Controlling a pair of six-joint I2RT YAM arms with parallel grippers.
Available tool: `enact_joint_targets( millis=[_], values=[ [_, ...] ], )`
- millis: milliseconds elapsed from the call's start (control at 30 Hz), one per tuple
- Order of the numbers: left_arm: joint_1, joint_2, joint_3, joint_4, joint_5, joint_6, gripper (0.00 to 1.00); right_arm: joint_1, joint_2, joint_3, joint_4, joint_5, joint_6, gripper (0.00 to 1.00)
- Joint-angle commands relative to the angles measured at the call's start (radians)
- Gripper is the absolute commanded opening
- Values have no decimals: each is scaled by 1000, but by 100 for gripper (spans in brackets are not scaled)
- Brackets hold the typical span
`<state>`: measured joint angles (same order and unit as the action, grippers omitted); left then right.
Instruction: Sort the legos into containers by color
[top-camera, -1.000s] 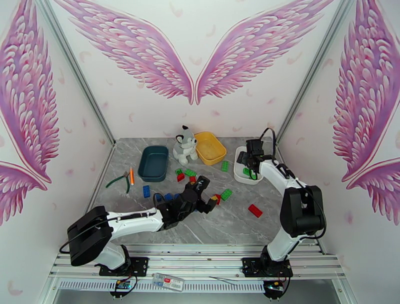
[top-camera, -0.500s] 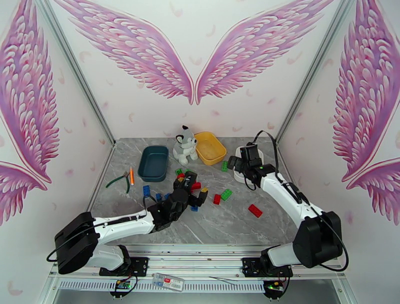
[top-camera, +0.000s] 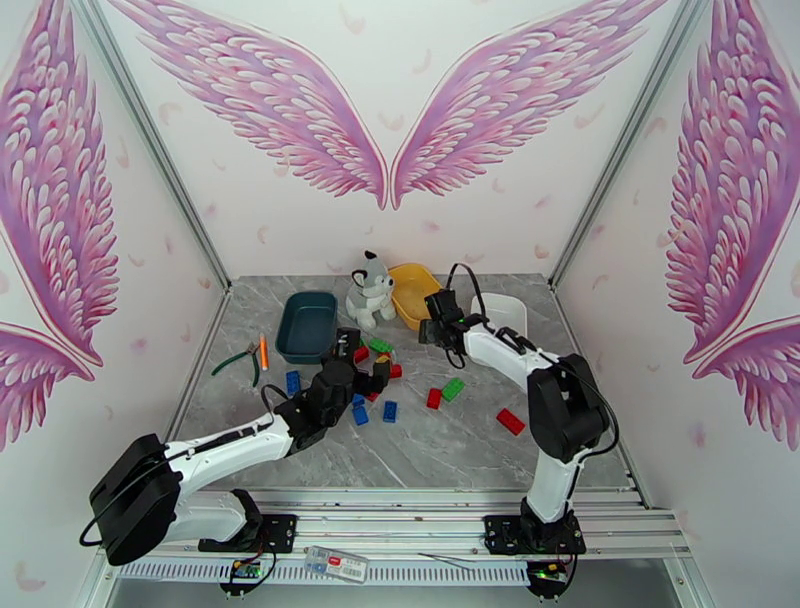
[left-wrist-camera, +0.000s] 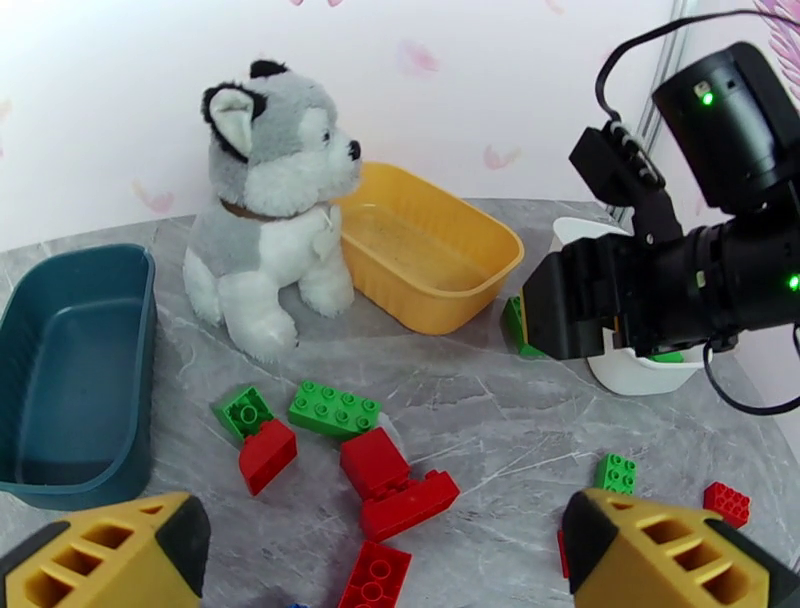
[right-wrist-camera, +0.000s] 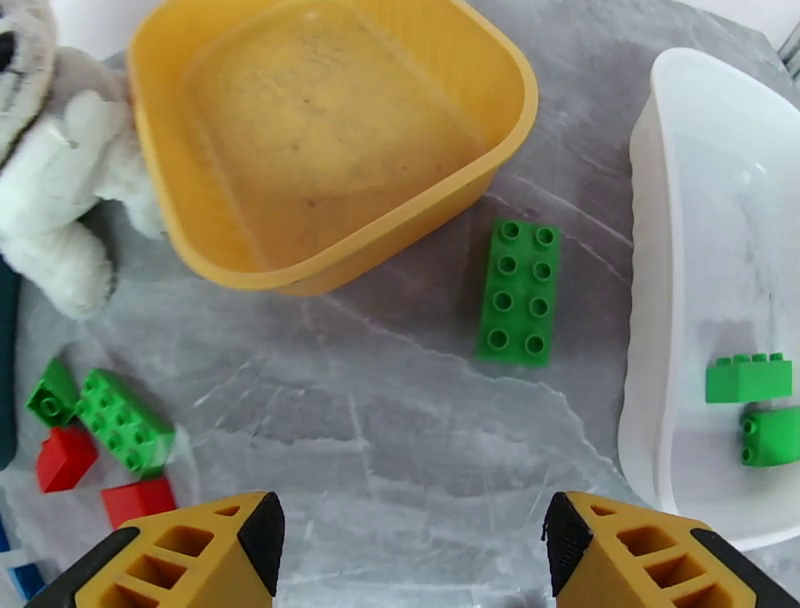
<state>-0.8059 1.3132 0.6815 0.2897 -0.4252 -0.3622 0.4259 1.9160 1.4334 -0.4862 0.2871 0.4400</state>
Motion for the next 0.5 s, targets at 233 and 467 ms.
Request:
enact_joint_targets(
  millis=[233,467],
  values=[
    [41,-20,-37,-11,88,-58,99,-29,164,157,-81,118,17,63],
    [42,-17,-39,-5,102,-61,99,-77,186,108,-33,74,39,62]
  ],
)
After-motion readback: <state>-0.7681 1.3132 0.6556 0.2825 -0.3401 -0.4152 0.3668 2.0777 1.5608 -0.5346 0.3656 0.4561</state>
